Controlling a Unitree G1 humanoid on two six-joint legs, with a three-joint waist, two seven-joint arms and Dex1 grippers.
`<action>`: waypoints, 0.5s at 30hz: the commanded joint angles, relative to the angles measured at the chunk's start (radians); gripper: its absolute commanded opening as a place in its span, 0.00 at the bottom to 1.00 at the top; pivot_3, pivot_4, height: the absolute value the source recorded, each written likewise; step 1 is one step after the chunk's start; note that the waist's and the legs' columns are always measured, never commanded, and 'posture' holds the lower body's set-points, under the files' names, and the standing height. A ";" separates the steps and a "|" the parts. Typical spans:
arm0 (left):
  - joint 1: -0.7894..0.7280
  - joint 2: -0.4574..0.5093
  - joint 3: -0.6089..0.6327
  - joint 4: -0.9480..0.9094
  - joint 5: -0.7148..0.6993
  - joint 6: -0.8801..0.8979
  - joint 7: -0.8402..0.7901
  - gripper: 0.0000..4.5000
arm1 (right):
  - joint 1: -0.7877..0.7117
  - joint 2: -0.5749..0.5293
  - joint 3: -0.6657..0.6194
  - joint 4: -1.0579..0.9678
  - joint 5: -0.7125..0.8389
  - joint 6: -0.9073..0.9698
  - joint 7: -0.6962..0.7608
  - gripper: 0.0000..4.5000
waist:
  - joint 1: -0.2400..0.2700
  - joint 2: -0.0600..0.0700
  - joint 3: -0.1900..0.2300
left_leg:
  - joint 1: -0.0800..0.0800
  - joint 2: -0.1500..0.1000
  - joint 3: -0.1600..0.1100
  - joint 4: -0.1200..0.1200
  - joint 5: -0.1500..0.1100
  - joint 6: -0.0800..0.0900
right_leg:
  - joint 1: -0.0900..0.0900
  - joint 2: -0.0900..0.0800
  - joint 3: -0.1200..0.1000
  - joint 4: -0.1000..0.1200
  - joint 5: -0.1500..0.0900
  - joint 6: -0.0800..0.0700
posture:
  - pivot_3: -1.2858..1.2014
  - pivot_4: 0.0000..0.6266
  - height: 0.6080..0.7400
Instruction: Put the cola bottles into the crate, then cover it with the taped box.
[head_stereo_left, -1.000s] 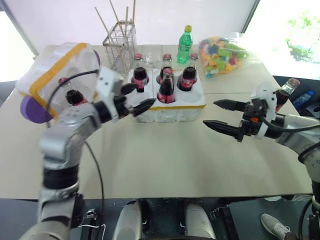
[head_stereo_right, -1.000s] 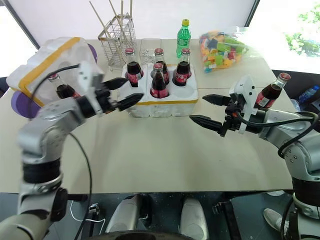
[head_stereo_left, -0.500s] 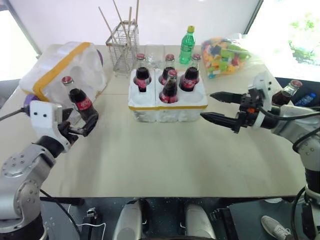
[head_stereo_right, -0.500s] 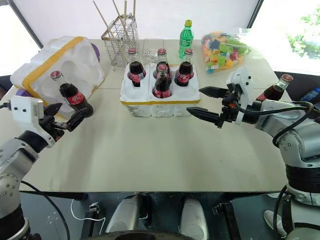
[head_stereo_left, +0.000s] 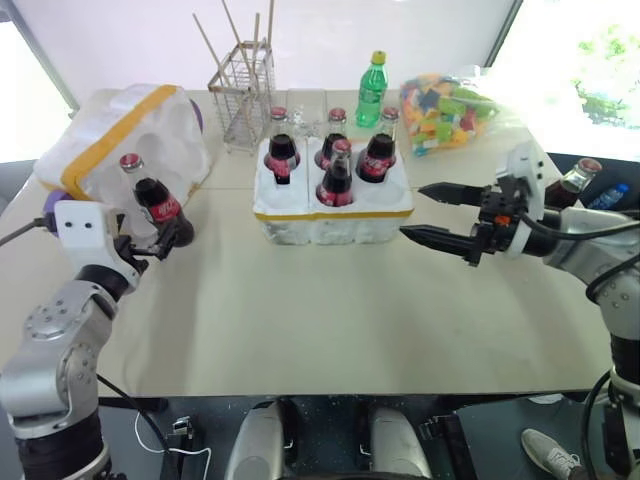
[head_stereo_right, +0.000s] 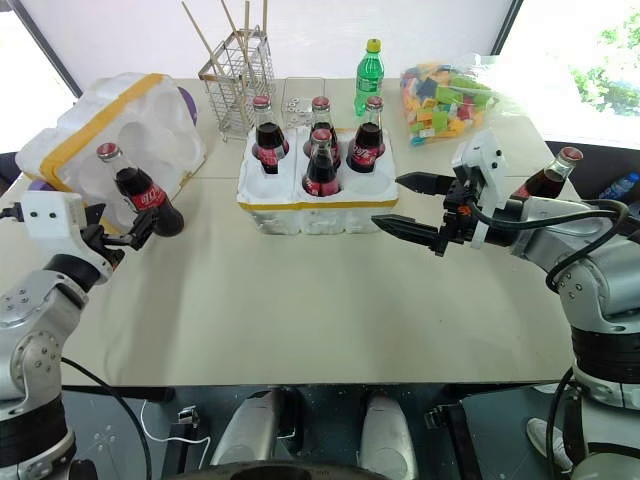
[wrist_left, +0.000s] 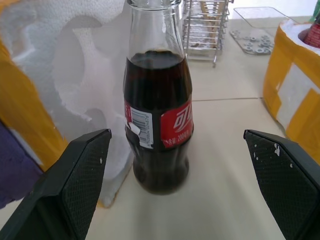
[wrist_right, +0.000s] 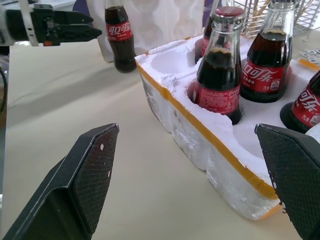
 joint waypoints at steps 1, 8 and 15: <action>-0.063 0.022 -0.041 0.070 0.037 -0.083 -0.016 0.99 | -0.032 -0.003 -0.040 -0.026 0.032 0.003 -0.001 1.00 | 0.002 0.000 0.000 | 0.000 0.000 0.000 0.000 0.000 0.000 | 0.000 0.000 0.000 0.000 0.000 0.000 | 0.52 0.24 0.97; -0.174 0.018 -0.092 0.271 0.092 -0.178 -0.015 0.99 | -0.024 -0.009 -0.044 -0.021 0.035 0.000 0.001 1.00 | -0.001 0.000 0.000 | -0.001 0.000 0.001 0.000 0.000 0.000 | -0.001 0.000 0.000 0.000 0.001 0.001 | 0.52 0.24 0.97; -0.268 0.011 -0.149 0.443 0.148 -0.253 -0.016 0.99 | -0.011 0.003 -0.059 -0.022 0.038 0.004 -0.031 1.00 | 0.001 0.000 0.000 | -0.001 0.000 0.001 0.000 0.000 0.000 | -0.001 0.000 0.000 0.000 0.001 0.001 | 0.52 0.24 0.97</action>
